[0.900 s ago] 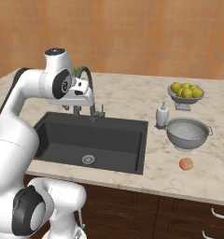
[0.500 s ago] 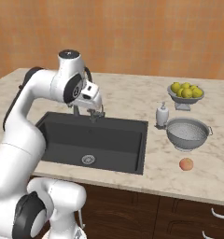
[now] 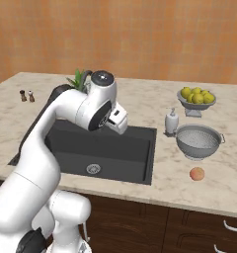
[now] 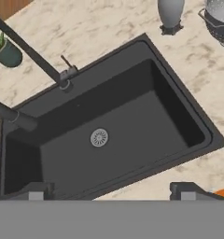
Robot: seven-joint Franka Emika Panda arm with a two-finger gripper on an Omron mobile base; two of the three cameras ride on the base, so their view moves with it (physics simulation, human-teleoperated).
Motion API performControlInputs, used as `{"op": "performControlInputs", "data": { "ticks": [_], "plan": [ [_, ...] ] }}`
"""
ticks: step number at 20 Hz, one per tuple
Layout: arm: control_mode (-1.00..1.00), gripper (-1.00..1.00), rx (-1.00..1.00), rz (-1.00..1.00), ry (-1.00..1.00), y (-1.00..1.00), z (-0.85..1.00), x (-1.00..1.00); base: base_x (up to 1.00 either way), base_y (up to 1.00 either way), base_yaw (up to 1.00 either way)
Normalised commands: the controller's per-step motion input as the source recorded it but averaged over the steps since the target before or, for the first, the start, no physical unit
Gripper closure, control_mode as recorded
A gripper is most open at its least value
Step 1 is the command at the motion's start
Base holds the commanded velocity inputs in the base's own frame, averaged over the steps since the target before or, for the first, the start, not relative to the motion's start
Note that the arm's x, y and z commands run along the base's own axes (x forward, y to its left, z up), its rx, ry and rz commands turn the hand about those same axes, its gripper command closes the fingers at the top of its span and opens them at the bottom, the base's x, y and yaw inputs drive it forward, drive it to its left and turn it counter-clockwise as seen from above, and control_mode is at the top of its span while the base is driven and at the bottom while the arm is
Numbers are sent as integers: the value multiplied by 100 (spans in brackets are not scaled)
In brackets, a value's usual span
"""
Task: Put the colander in the sink, put the peach in the colander, and turn on the sink faucet and pour water over the colander.
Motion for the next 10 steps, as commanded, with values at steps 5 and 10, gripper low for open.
{"op": "performControlInputs", "data": {
  "ticks": [5, 10],
  "plan": [
    [-100, -100, 4, -39, 0, -78, -30, -22, 0, 0, 0],
    [-100, -100, 11, -38, 3, -81, -21, -1, 0, 0, 0]
  ]
}}
